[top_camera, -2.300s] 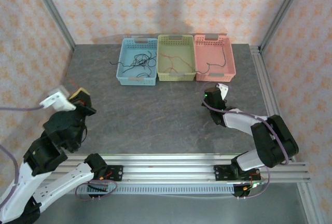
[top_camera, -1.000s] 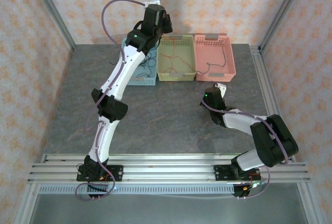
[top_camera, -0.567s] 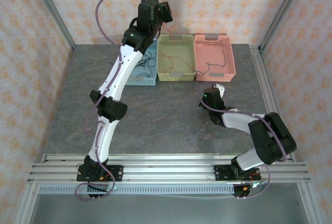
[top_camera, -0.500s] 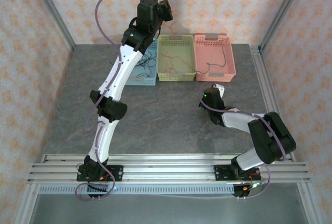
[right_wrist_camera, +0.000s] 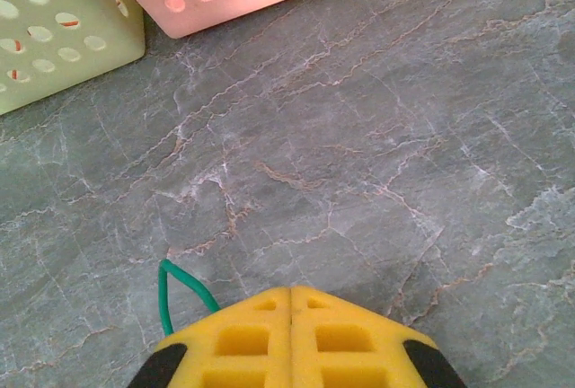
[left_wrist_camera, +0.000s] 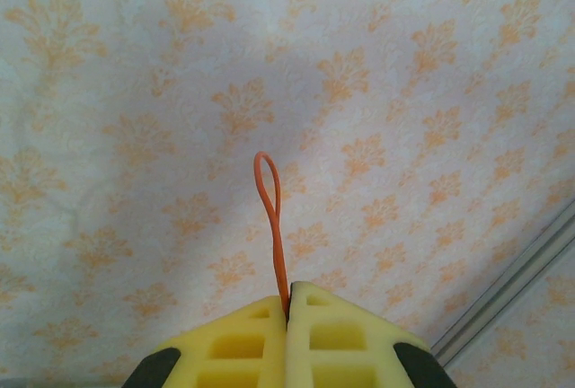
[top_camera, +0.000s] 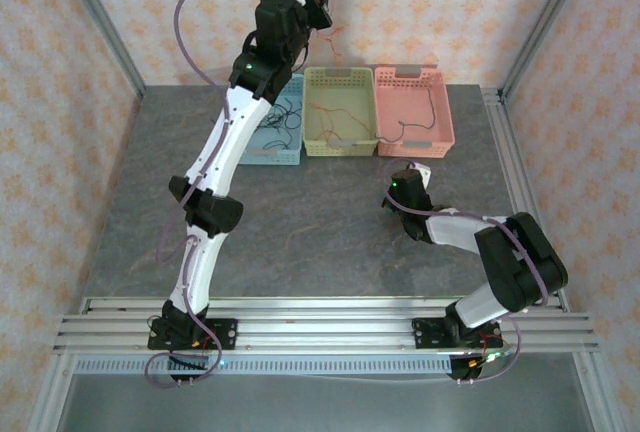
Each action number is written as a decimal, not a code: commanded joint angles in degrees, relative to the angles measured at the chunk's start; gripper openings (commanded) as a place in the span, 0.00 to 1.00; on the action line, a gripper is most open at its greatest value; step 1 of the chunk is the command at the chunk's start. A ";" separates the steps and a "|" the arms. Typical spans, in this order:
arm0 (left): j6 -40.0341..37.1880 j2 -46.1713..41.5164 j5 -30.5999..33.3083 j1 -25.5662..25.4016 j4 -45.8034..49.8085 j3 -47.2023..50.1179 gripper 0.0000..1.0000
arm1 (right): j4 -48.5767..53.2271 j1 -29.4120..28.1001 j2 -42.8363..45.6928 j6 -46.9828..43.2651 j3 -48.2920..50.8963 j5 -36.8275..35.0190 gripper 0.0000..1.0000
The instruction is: Untangle the cables
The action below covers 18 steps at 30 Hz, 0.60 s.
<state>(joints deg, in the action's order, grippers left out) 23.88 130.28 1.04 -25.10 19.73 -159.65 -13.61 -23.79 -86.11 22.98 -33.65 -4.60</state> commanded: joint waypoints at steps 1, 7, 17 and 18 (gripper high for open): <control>-1.12 -2.73 -0.97 0.34 -3.37 -1.78 0.00 | -0.99 0.06 -0.14 0.55 -1.40 0.29 0.00; -0.78 -4.69 -4.55 0.32 -1.14 -3.43 0.00 | -0.98 0.03 -0.25 0.47 -1.42 0.22 0.00; 0.34 -16.45 -9.54 -1.63 6.23 1.86 0.00 | -0.99 0.05 -0.47 0.53 -1.52 0.60 0.00; -0.43 -17.72 -8.83 -2.21 6.51 3.39 0.00 | -0.94 0.06 -0.37 0.59 -1.50 0.60 0.00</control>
<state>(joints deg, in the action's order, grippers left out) 24.53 117.97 -6.04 -25.74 25.06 -158.19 -13.78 -23.79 -86.11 22.98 -33.67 -4.32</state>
